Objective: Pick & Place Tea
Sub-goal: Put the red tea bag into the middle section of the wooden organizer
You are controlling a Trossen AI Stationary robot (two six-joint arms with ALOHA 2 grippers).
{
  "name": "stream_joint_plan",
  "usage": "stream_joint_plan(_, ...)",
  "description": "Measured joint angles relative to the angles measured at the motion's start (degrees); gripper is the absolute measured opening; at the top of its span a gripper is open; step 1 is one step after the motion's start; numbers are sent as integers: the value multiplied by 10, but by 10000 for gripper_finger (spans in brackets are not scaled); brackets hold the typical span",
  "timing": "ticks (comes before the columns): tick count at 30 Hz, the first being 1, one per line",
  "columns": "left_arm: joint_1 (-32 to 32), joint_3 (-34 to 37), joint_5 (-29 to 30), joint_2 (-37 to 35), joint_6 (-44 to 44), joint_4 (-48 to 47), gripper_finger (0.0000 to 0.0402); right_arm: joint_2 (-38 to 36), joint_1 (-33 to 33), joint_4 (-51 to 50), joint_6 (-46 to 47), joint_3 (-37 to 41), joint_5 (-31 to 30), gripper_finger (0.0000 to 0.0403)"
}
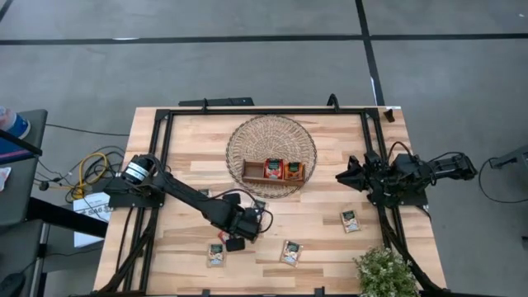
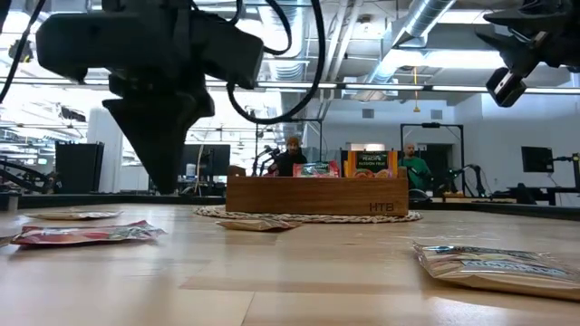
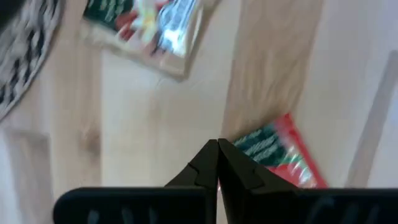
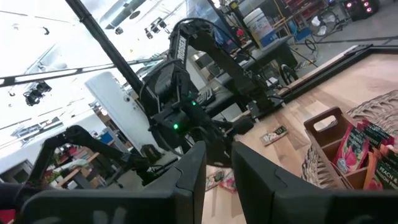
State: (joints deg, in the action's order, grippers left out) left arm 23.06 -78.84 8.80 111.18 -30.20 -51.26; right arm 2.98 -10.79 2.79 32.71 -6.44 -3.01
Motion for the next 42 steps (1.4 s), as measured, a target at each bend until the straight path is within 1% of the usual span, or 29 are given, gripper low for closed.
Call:
stream_joint_plan(4,2,-20,-24,-1,22,-32,0,0,0,-8,-1,0,0,69)
stream_joint_plan(9,16,-28,-83,-1,86,-29,0,0,0,-8,-1,0,0,69)
stream_joint_plan(11,19,-28,-98,-1,92,-30,2,0,0,-8,-1,0,0,69)
stream_joint_plan(15,18,-28,-138,-2,75,-33,25,0,0,-8,-1,0,0,69)
stream_joint_plan(18,18,-28,-148,-2,80,-33,53,0,0,-8,-1,0,1,69)
stream_joint_plan(23,18,-28,-146,-2,103,-33,104,0,0,-8,-1,0,1,69)
stream_joint_plan(25,20,-28,-144,-2,132,-32,121,0,0,-8,-1,0,1,69)
stream_joint_plan(28,26,-28,-118,-2,189,-29,139,0,0,-8,-1,0,1,69)
stream_joint_plan(33,36,-28,-72,-2,275,-23,147,0,0,-8,-1,0,0,69)
stream_joint_plan(36,36,-28,-50,-2,301,-19,147,0,0,-8,-1,0,0,69)
stream_joint_plan(42,32,-28,-47,8,321,-19,147,0,0,-7,-1,0,0,69)
